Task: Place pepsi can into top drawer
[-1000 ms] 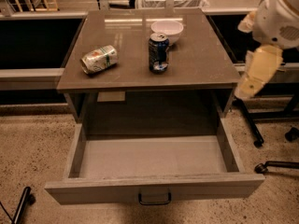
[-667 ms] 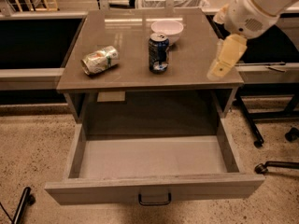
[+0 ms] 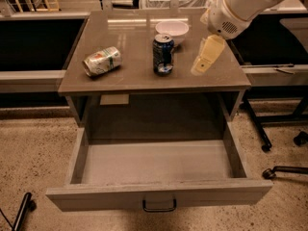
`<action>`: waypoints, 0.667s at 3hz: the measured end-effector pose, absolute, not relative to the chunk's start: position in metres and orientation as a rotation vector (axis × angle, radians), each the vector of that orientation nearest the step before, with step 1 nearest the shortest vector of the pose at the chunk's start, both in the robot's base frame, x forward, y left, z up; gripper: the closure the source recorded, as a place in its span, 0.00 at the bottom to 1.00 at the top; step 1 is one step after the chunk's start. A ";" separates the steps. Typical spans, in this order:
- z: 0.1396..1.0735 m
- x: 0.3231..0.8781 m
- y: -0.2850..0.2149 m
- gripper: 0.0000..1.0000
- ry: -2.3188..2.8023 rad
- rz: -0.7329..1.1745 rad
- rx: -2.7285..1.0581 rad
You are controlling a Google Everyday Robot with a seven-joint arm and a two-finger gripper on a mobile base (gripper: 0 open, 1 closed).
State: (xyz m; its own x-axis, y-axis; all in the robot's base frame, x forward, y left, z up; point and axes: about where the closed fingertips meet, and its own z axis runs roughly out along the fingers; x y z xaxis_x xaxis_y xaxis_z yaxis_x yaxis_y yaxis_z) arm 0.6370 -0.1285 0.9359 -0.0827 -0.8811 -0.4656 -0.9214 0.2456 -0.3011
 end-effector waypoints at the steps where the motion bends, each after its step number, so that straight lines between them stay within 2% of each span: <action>1: 0.933 0.659 -0.112 0.00 1.905 0.148 -1.574; 2: 0.928 0.704 -0.084 0.00 1.791 0.291 -1.419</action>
Offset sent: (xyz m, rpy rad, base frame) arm 0.1043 0.0581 -0.0061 0.4657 -0.1420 -0.0223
